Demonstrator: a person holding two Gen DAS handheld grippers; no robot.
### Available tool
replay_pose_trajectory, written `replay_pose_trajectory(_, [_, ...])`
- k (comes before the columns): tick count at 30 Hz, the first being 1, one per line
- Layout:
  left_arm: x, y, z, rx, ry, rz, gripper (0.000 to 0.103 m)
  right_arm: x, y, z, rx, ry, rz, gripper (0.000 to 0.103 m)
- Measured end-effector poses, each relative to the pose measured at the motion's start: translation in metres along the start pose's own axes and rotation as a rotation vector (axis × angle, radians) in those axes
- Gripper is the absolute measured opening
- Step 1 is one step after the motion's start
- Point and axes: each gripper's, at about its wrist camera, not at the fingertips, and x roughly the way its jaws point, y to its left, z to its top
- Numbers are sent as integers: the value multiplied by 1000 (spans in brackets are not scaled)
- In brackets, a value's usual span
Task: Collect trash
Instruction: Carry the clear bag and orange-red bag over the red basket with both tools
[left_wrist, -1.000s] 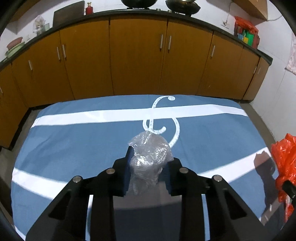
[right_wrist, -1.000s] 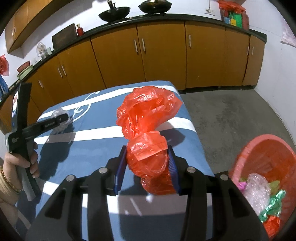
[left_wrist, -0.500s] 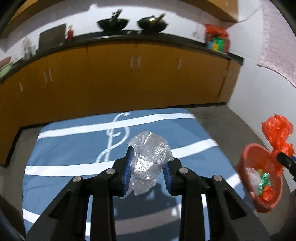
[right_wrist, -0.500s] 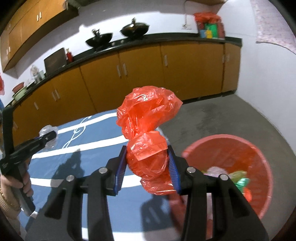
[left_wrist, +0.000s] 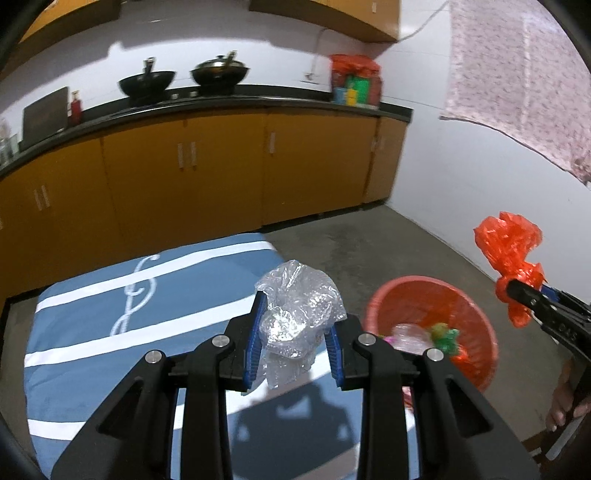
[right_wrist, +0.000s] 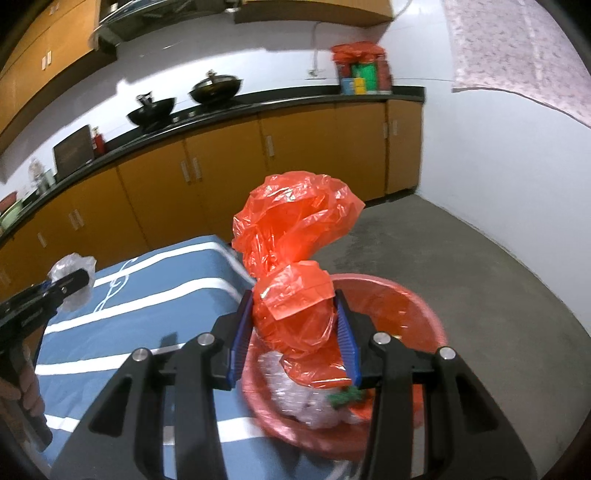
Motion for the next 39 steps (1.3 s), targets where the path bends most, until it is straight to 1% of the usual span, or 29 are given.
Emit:
replay_pose_trajectory(3, [2,-17,-1,21,4,-23,30,-5,-23,-1,21,0,-36,42])
replay_pose_trajectory(9, [10,-47,-6,53,20,-65,30,-9,-51,-8,47,8,-73,42])
replay_pose_trajectory(19, [24,-79,-12,75,50,-111,30,-1,-70,-15,78,23,-100,42])
replay_pose_trajectory(26, [36,-96,-14,92,74,-137,30,5,-74,-16,91,34,-113,42])
replay_pose_trajectory(39, [56,-105,-19,100,114,-165,30,19,-80,-16,92,50,-120,42])
